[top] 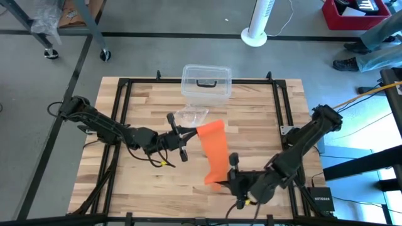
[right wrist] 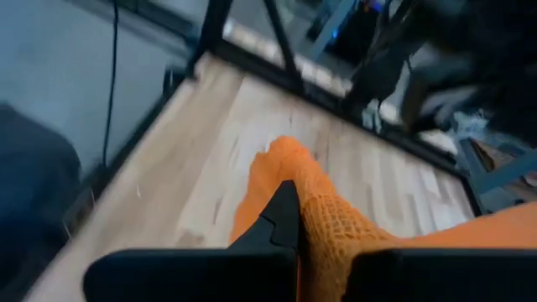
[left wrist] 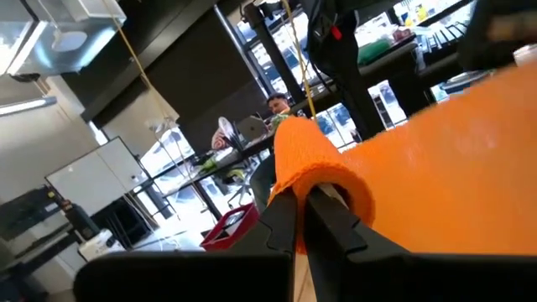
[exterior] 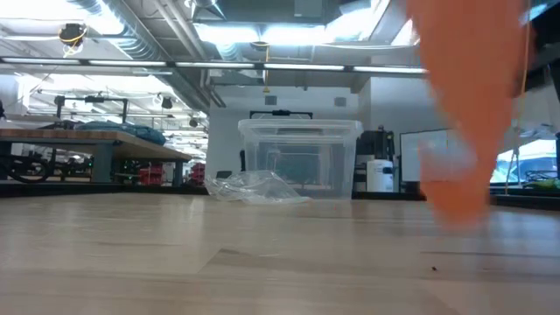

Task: Roll bandage
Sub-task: Roll the orange bandage

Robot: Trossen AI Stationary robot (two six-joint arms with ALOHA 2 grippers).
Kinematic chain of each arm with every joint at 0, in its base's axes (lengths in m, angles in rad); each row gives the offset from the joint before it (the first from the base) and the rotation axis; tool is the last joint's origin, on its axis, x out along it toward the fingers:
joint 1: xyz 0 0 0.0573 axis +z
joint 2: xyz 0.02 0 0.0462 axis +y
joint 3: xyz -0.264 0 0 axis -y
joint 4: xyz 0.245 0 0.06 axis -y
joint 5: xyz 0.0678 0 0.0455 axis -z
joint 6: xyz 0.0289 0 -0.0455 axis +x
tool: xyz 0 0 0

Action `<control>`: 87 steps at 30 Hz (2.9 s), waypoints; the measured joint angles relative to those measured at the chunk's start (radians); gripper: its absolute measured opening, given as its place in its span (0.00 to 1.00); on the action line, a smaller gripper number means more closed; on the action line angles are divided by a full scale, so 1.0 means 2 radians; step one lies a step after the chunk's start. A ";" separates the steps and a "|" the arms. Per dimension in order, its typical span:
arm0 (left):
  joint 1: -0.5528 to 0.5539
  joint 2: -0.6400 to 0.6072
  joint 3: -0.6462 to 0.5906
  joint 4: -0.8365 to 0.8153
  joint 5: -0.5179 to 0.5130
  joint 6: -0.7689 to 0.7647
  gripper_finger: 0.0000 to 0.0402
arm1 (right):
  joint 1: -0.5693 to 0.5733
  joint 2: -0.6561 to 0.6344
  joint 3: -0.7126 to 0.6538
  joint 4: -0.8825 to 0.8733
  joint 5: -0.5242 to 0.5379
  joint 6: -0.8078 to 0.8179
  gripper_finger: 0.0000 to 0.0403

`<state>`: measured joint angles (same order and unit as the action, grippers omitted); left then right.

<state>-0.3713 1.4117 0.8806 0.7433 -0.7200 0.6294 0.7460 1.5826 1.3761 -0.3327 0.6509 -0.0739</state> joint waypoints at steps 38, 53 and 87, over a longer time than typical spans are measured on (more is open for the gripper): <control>-0.024 0.012 0.000 -0.061 0.063 0.019 0.01 | -0.097 -0.094 0.101 0.035 0.006 -0.155 0.01; -0.025 0.011 0.000 -0.068 0.119 0.027 0.01 | -0.238 -0.104 0.101 0.021 -0.118 -0.043 0.01; 0.015 0.012 0.000 -0.165 0.122 -0.050 0.01 | -0.350 0.046 0.100 -0.251 -0.211 0.174 0.49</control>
<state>-0.3417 1.4361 0.8799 0.4125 -0.4763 0.5300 0.0452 1.6736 1.5764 -0.8340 0.2292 0.2747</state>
